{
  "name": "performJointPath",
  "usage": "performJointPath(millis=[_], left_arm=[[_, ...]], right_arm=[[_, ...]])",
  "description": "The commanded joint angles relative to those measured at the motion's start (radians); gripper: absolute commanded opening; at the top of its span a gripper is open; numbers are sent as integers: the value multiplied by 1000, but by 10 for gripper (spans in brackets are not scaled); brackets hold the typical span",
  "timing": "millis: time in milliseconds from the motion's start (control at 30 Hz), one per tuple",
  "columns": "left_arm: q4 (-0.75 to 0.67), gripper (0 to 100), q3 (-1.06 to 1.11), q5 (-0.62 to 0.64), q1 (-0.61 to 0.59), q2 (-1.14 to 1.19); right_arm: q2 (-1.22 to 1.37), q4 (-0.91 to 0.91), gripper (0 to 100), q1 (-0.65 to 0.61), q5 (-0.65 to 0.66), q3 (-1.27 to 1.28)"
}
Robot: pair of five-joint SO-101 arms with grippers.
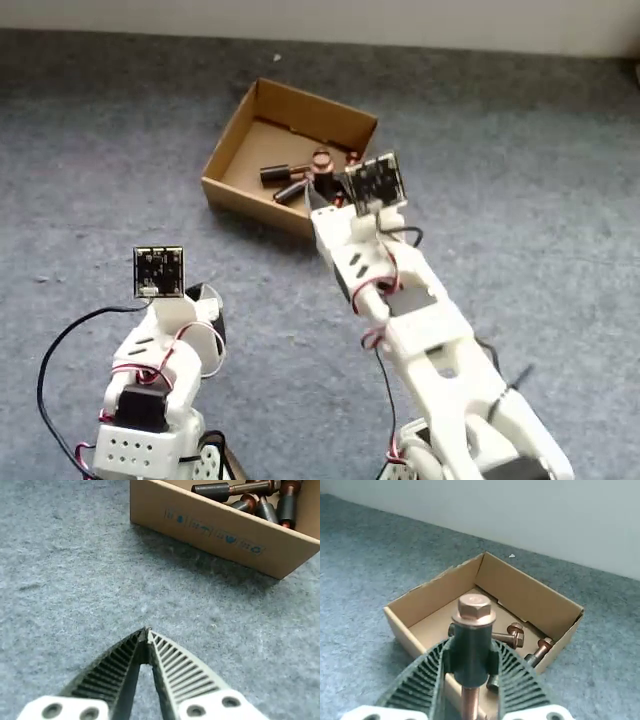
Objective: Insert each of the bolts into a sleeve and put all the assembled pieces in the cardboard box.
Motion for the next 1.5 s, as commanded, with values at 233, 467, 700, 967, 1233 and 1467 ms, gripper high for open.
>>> performJointPath(millis=[233, 467, 700, 967, 1233, 1467], left_arm=[[6, 10, 19, -2, -8, -5], [6, 10, 19, -2, -8, -5], [3, 10, 19, -2, -8, -7], [2, 8, 19, -2, -10, -10], [6, 8, 19, -6, -10, -10], [8, 8, 19, -6, -8, -10]], right_arm=[[395, -179, 26, 56, 5, -229], [400, -177, 116, 56, 5, -226], [277, -116, 72, 53, 6, -182], [-101, 216, 5, 56, 5, -21], [-460, 252, 5, 54, 8, 272], [-743, 254, 5, 56, 9, 501]])
